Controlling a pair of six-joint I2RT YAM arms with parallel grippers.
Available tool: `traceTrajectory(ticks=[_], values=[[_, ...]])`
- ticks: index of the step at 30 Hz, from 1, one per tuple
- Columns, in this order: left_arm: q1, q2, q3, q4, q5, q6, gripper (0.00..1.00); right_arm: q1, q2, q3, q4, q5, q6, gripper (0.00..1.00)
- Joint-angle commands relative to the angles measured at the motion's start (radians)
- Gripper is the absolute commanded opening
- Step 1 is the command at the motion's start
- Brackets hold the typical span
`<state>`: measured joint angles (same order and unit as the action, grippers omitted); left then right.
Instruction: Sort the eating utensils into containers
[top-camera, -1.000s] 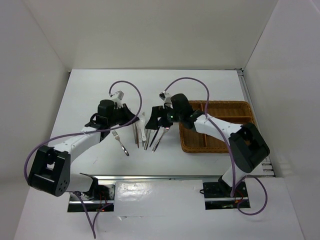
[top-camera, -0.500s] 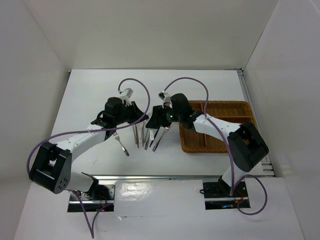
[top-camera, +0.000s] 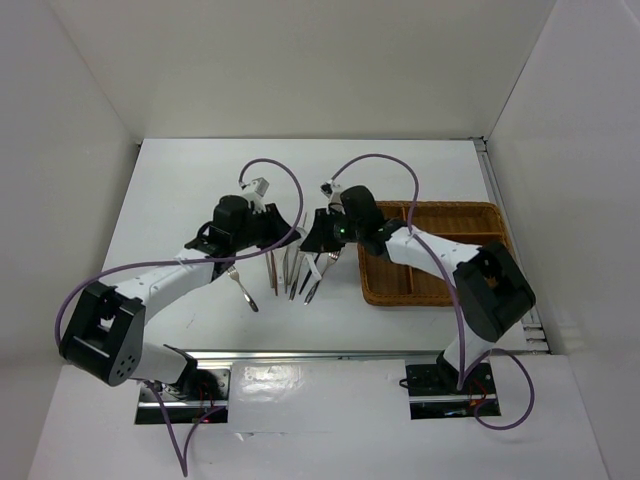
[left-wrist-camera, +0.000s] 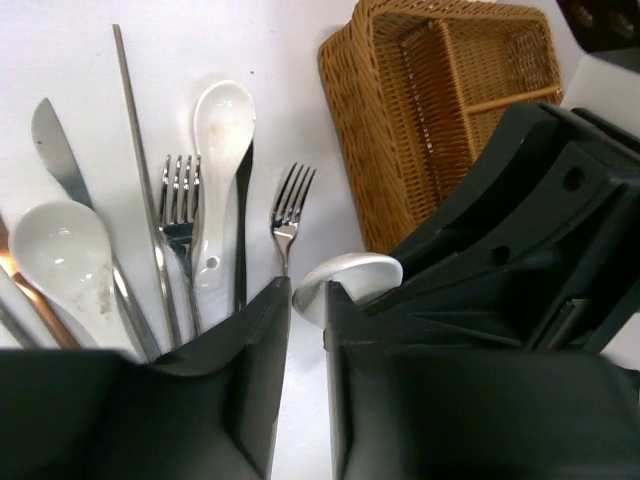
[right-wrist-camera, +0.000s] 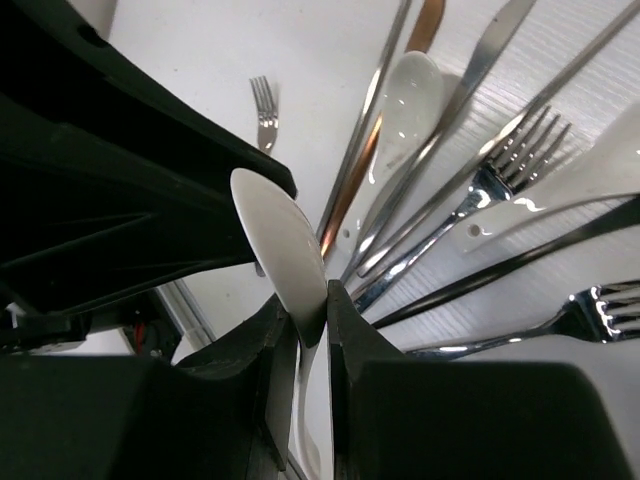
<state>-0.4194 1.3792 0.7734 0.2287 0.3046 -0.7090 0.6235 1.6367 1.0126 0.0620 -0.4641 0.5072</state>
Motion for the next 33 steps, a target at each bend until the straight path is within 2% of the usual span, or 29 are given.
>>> traceTrajectory(ticks=[1, 4, 5, 9, 17, 23, 33], values=[[-0.012, 0.003, 0.064, 0.009, -0.039, 0.029, 0.42, 0.022, -0.001, 0.044, -0.06, 0.119, 0.001, 0.0], [-0.012, -0.032, 0.093, -0.089, -0.128, 0.071, 0.51, -0.002, -0.043, 0.055, -0.114, 0.244, 0.04, 0.0], [-0.012, -0.045, 0.104, -0.109, -0.152, 0.071, 0.59, -0.017, -0.052, 0.055, -0.123, 0.267, 0.051, 0.0], [-0.012, -0.135, 0.104, -0.163, -0.278, 0.103, 0.75, -0.173, -0.119, 0.046, -0.188, 0.358, 0.117, 0.0], [-0.012, -0.148, 0.063, -0.173, -0.302, 0.105, 0.8, -0.493, -0.251, -0.019, -0.215, 0.556, 0.345, 0.0], [-0.012, -0.126, 0.041, -0.155, -0.262, 0.105, 0.8, -0.659, -0.216, -0.016, -0.257, 0.646, 0.43, 0.0], [-0.012, -0.126, 0.012, -0.155, -0.271, 0.105, 0.8, -0.659, -0.15, -0.032, -0.31, 0.849, 0.658, 0.02]])
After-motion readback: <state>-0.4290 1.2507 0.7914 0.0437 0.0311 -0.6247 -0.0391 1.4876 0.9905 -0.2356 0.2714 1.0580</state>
